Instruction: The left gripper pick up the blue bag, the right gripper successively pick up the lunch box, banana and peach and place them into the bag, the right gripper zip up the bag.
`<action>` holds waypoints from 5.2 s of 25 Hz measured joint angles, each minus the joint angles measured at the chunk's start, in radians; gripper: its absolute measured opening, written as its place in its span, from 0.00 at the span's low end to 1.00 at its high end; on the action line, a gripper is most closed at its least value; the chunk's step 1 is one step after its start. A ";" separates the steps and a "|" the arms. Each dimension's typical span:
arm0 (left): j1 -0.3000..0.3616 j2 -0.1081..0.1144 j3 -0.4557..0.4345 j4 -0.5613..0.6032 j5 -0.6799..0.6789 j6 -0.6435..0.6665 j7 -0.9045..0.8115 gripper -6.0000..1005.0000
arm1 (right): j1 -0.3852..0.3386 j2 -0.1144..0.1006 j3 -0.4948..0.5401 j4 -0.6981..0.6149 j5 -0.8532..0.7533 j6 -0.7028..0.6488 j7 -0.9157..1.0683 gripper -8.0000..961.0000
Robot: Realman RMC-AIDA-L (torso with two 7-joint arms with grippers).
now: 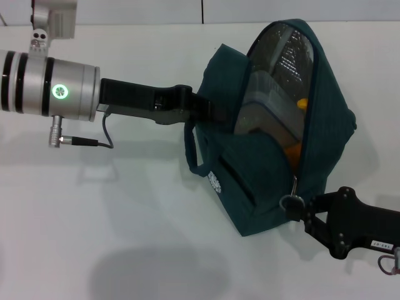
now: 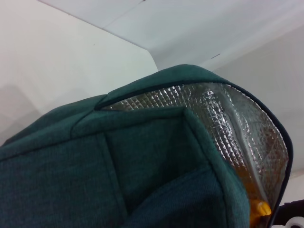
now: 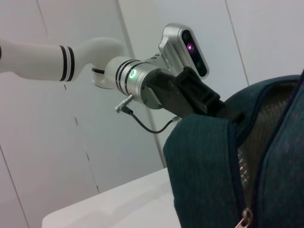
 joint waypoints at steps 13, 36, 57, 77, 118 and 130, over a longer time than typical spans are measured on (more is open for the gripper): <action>0.000 0.000 0.000 0.000 0.002 0.000 0.003 0.04 | -0.051 -0.006 0.000 -0.010 0.077 -0.034 0.001 0.02; 0.020 -0.006 -0.007 -0.002 -0.018 -0.001 0.102 0.04 | -0.008 0.000 -0.007 -0.015 0.250 -0.188 -0.008 0.02; 0.242 -0.023 -0.009 -0.004 -0.453 0.206 0.507 0.52 | 0.013 0.006 -0.006 -0.010 0.288 -0.221 -0.009 0.02; 0.335 -0.028 -0.008 -0.249 -0.383 0.224 0.974 0.79 | 0.194 0.006 -0.038 0.043 0.379 -0.187 0.025 0.02; 0.238 -0.040 -0.002 -0.431 -0.481 0.046 1.309 0.66 | 0.301 0.006 -0.034 0.091 0.380 -0.129 0.043 0.02; 0.225 -0.037 0.002 -0.422 -0.462 0.046 1.312 0.18 | 0.296 0.006 -0.031 0.091 0.380 -0.136 0.043 0.02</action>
